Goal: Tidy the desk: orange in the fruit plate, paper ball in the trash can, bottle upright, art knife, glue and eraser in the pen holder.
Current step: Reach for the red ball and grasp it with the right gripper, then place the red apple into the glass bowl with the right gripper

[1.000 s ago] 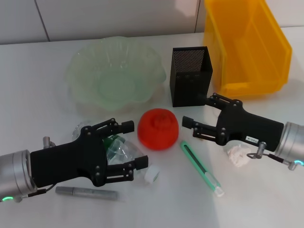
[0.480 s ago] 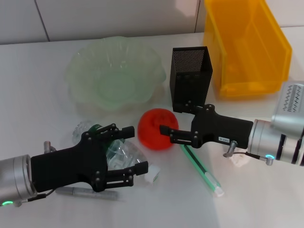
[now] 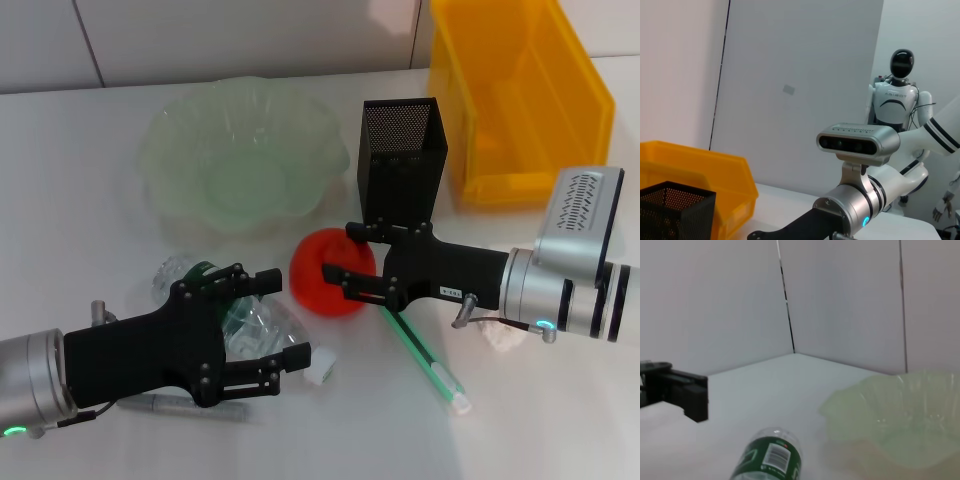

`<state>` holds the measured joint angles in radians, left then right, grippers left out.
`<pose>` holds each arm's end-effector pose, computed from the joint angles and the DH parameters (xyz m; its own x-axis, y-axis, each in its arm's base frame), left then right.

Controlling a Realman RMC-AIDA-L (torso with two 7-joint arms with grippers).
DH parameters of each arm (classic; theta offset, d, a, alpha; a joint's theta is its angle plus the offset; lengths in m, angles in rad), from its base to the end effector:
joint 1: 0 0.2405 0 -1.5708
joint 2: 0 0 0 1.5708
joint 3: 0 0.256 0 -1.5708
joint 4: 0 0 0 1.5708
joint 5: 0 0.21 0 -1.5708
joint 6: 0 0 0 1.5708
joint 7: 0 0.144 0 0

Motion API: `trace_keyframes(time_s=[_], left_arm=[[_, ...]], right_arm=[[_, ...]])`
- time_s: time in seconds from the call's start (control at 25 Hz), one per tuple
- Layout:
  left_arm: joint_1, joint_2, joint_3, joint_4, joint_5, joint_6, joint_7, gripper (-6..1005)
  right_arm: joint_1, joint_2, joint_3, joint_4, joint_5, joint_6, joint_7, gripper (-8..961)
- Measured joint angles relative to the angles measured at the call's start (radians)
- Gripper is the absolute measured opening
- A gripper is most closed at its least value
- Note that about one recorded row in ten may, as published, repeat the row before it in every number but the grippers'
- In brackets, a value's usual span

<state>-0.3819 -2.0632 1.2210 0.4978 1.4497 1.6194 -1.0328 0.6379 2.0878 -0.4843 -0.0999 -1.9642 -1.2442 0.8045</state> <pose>-0.2489 0.2663 -0.0452 0.7303 0.1674 0.6623 0.2548 -0.9663 -0.0366 0.2688 0.3227 -0.0860 0.8018 -0.2329 -0.5504 -0.4450 -0.8474 -0.2896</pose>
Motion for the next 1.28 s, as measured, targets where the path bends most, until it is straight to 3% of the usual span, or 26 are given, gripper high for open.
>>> trace_keyframes(time_s=[0.08,0.64,0.8,1.04,1.28], left_arm=[[0.0,0.0,0.0,0.001,0.0,0.0,0.0,824],[-0.003,0.0,-0.003,0.003,0.0,0.001,0.001,817],[-0.004,0.0,-0.005,0.002,0.0,0.001,0.001,816],[-0.006,0.0,-0.008,0.0,0.0,0.001,0.002,813],[-0.006,-0.001,-0.009,-0.002,0.0,-0.004,0.008,810]], right_arm=[[0.004,0.0,-0.001,0.002,0.0,0.014,0.003,730],[-0.009,-0.002,0.0,-0.004,0.0,-0.004,-0.004,297],[-0.03,-0.003,0.003,-0.02,0.005,-0.057,-0.004,247],[-0.097,-0.004,0.043,-0.092,0.016,-0.262,0.0,187],[-0.111,-0.005,0.07,-0.107,0.028,-0.352,0.001,152]])
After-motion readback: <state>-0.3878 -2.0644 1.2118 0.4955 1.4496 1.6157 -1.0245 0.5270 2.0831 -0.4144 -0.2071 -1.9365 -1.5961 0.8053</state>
